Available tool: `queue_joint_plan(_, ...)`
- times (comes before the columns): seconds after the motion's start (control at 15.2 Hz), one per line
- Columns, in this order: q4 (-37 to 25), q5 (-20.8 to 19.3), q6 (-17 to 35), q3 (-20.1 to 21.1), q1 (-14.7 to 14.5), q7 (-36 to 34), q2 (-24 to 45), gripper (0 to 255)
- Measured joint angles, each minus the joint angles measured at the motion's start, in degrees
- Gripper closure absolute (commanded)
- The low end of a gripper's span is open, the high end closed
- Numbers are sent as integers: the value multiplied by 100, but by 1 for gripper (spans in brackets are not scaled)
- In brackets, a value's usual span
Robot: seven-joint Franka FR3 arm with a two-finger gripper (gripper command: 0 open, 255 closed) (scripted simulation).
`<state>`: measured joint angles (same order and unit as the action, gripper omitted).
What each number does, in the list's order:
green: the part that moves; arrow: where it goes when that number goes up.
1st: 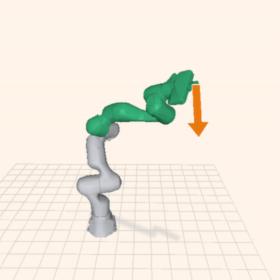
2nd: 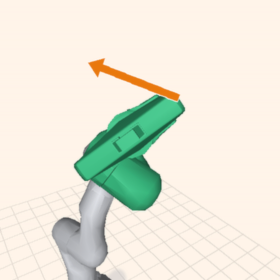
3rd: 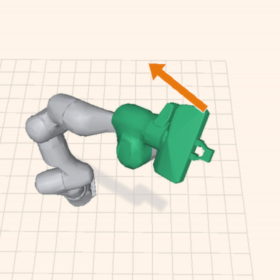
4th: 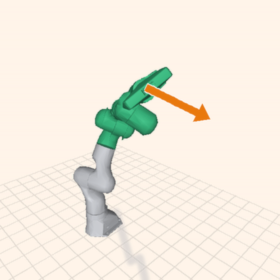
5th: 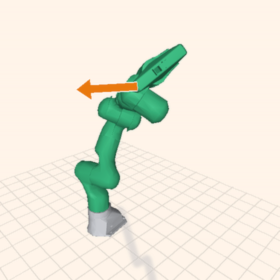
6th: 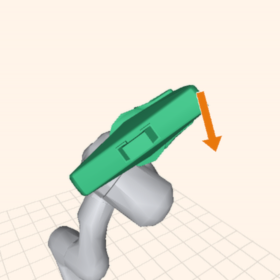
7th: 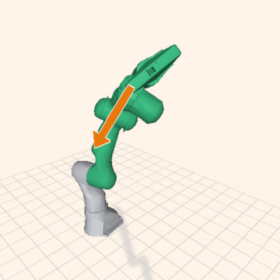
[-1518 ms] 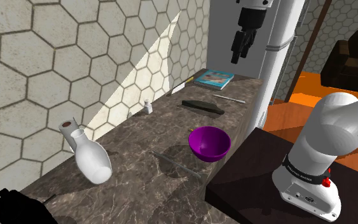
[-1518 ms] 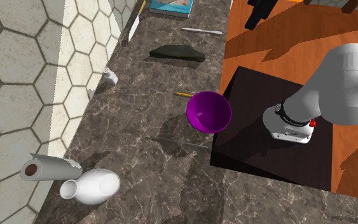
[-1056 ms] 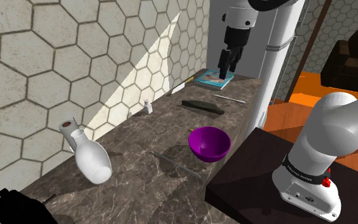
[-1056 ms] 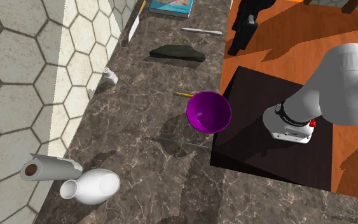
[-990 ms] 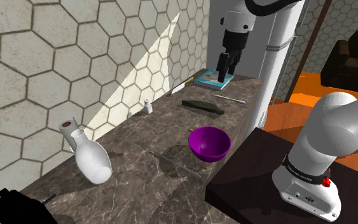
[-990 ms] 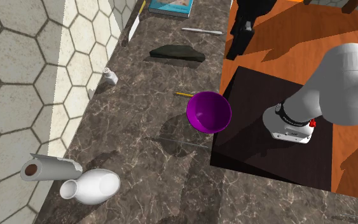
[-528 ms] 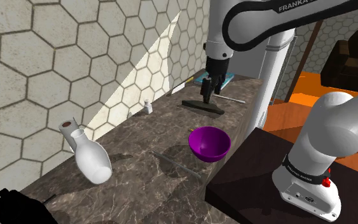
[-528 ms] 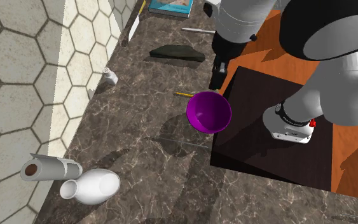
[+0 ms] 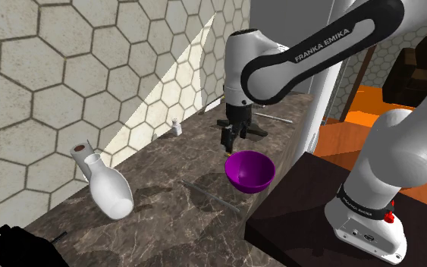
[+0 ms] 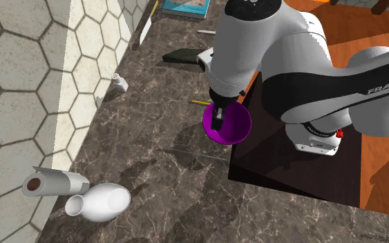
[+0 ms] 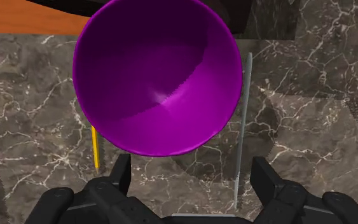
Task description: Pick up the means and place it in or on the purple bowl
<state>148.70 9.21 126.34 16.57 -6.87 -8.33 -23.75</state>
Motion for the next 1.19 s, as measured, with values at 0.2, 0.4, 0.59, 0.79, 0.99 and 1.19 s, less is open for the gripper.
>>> queue_joint_plan(0.2,-95,-63,405,235,-18,-258,576,0)
queue_joint_plan(0.4,-228,-208,856,527,-61,-660,1241,0)
queue_joint_plan(0.59,-442,-494,1225,725,-74,-1066,1925,0)
queue_joint_plan(0.79,-717,-915,1620,861,-158,-1562,2630,0)
queue_joint_plan(0.99,-836,-1247,2043,841,-224,-1871,3120,0)
queue_joint_plan(1.19,-811,-1411,2081,798,-274,-2024,3348,0)
